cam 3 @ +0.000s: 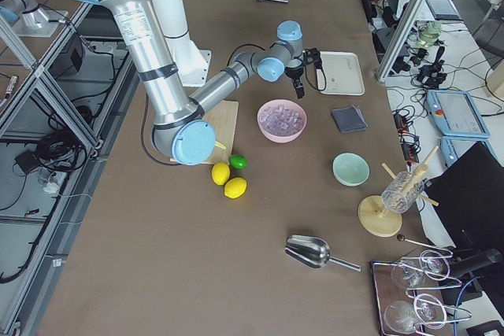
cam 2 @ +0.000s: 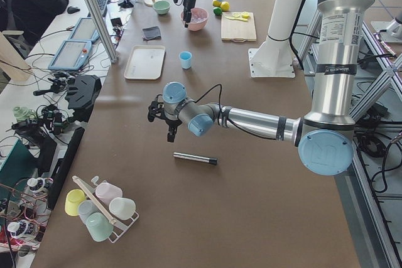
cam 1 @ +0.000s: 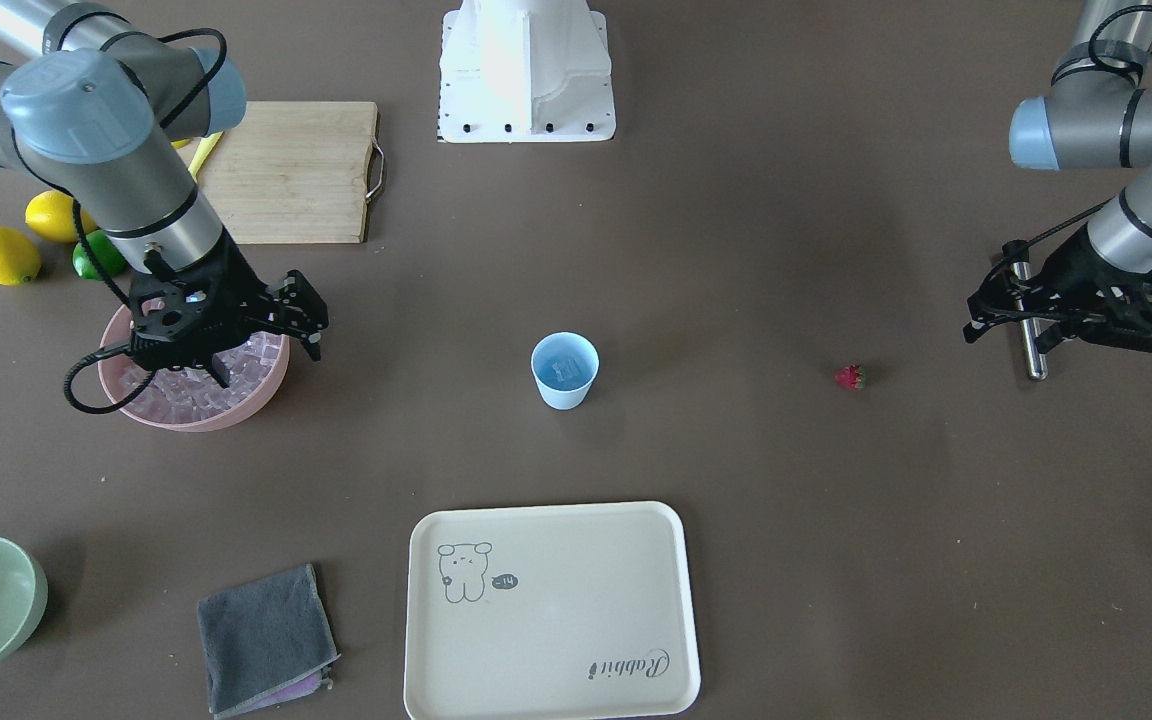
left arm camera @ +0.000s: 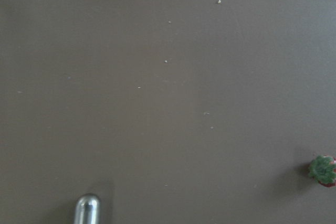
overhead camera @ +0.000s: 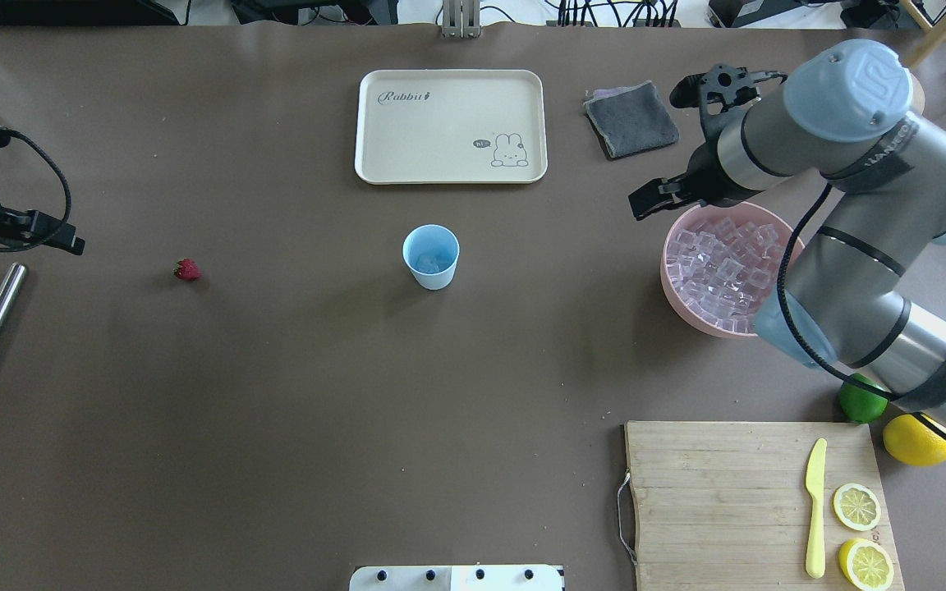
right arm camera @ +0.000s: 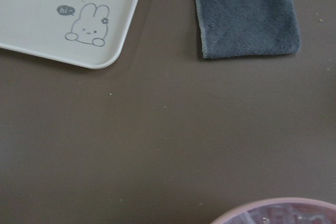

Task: Mash ice and strawberries in cup
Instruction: 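Withdraw the right arm to rest while the left gripper reaches toward the strawberry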

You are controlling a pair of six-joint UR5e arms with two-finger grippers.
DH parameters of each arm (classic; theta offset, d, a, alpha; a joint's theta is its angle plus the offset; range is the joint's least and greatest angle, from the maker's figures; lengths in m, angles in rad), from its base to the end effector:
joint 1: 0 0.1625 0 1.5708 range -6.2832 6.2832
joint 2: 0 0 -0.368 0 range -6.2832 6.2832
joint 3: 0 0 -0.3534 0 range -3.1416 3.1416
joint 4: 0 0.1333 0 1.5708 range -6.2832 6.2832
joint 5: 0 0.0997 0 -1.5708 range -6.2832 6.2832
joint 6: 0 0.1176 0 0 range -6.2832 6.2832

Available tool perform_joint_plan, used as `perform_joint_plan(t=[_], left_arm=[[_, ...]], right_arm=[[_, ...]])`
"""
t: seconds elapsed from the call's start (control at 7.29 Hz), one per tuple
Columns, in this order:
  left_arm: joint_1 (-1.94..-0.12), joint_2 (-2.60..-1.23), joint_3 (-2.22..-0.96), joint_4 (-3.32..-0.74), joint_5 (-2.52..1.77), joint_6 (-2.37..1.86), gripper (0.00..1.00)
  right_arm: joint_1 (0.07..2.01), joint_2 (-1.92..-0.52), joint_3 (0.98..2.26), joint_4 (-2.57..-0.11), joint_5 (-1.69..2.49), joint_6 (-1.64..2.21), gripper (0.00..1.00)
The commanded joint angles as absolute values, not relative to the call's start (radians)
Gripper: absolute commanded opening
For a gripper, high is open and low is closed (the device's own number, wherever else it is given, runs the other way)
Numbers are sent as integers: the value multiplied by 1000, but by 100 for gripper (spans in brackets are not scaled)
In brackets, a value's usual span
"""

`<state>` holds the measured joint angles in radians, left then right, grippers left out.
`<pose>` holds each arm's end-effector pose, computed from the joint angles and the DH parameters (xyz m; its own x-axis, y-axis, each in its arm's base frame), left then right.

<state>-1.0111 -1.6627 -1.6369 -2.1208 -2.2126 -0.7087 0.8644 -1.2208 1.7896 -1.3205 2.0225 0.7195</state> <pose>0.2227 -0.4739 0.4801 0.6209 0.1544 -0.7685 0.0011 0.9803 0.1978 -0.3072 -0.4863 0.3173 0.6512 -0.2794 0.7056 0.0188 0.9354 0.3530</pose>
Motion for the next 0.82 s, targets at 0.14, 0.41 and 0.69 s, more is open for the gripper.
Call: perform_joint_plan(t=[0.14,0.41,0.69], left_arm=[[-845,-1778,-1609,-2123,-2113,-817,98],[-816,-1896,-1498,-2120,-2083,-873,97],[-816,-1902,-1480,-2117,-2076,-871,97]], right_arm=[[1058,-1420,1813,-1302,2147,394,99],[1176,-1517,1809,-1302,2232,186,99],[1250,-1587,1787,-1304,2235,33,99]])
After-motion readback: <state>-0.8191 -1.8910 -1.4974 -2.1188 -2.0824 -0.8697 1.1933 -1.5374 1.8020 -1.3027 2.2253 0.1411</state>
